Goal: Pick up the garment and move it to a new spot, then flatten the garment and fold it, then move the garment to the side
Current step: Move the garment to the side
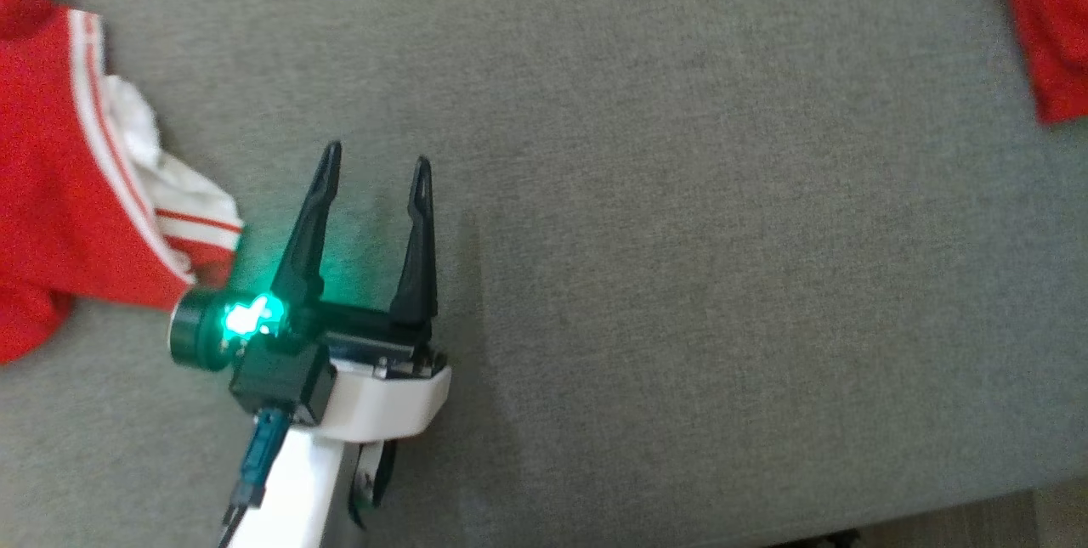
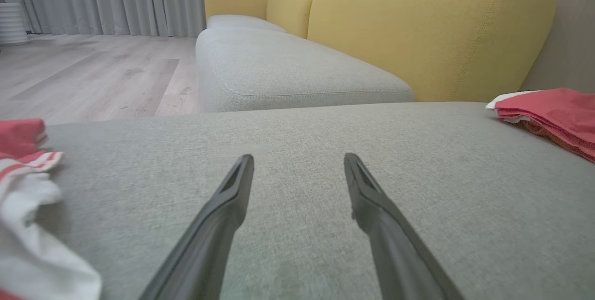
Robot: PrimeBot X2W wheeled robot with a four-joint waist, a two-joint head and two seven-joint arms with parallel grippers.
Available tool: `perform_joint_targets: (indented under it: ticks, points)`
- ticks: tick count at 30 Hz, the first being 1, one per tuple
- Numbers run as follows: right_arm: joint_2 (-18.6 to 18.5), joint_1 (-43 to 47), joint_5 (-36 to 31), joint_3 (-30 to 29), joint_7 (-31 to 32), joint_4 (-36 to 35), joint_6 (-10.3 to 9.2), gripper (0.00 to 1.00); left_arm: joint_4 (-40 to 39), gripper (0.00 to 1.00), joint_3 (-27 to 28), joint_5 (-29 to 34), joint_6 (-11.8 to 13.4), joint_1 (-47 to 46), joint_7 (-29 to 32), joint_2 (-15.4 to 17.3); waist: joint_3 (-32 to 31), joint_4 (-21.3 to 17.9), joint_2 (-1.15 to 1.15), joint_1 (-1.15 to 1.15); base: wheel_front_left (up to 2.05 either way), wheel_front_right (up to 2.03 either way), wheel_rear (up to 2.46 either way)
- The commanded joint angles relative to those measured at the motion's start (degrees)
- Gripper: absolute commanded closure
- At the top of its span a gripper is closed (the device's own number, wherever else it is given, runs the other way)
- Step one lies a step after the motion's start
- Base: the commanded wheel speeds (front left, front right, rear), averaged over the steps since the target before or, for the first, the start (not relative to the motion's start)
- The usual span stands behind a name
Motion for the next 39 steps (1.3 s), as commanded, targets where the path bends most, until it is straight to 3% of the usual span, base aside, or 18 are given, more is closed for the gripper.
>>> perform_joint_targets:
  ticks: [1, 2, 3, 4, 10, 15, 19, 27, 32, 39]
  points:
    - [-3.30, -0.14, -1.16, -1.42, -0.91, -0.73, -0.04, 1.00, -1.58, 0.00, 1.67, 0.61, -0.21, -1.29, -0.29, -0.04, 3.01, -1.83, 0.00, -0.02, 0.00, 0.00, 0.00]
    - [-3.73, -0.41, -1.93, -2.42, -1.35, -0.55, -0.04, 0.87, -1.52, 0.00, 1.79, 0.69, -0.28, -1.84, -0.29, -0.04, 3.44, -1.96, 0.00, -0.02, 0.00, 0.00, 0.00]
    - [-3.91, -0.57, -2.87, -3.25, -1.96, -0.41, -0.04, 0.19, -1.44, 0.00, 1.87, 0.69, -0.35, -2.32, -0.29, -0.04, 3.70, -2.03, 0.00, -0.02, 0.00, 0.00, 0.00]
    - [-3.97, -0.80, -4.08, -4.22, -2.79, -0.15, -0.04, 0.00, -1.35, 0.00, 1.91, 0.61, -0.40, -2.70, -0.29, -0.04, 3.85, -2.04, 0.00, -0.02, 0.00, 0.00, 0.00]
    - [-1.40, -2.03, -16.14, -12.16, -8.82, 1.00, -0.04, 0.00, -0.50, 0.00, 0.77, -1.00, -0.15, -3.47, -0.29, -0.04, 1.42, -0.58, 0.00, -0.02, 0.00, 0.00, 0.00]
    - [7.25, 1.21, -22.97, -13.17, -9.90, -4.64, -0.04, 0.00, 0.25, 0.00, -0.38, -2.66, 1.18, -1.47, -0.29, -0.04, -4.38, 1.83, 0.00, -0.02, 0.00, 0.00, 0.00]
    - [14.23, 7.95, -22.39, -8.34, -10.06, -10.14, -0.04, 0.00, 1.20, 0.00, 0.03, -4.95, 2.50, 1.04, -0.29, -0.04, -10.64, 4.19, 0.00, -0.02, 0.00, 0.00, 0.00]
    - [24.21, 23.74, -17.37, 1.15, -10.10, -21.59, -0.04, 0.00, 1.70, 0.00, 4.54, -7.96, 5.39, 7.89, -0.29, -0.04, -23.30, 8.16, 0.00, -0.02, 0.00, 0.00, 0.00]
    - [28.45, 30.88, -17.89, 3.00, -10.10, -25.69, -0.04, 0.00, 2.09, 0.00, 6.45, -7.25, 5.36, 11.93, -0.29, -0.04, -28.74, 8.86, 0.00, -0.02, 0.00, 0.00, 0.00]
    - [32.14, 40.39, -22.11, 2.30, -10.11, -31.31, -0.04, 0.00, 3.48, 0.00, 8.59, -5.27, 2.82, 16.95, -0.29, -0.04, -34.58, 9.70, 0.00, -0.02, 0.00, 0.00, 0.00]
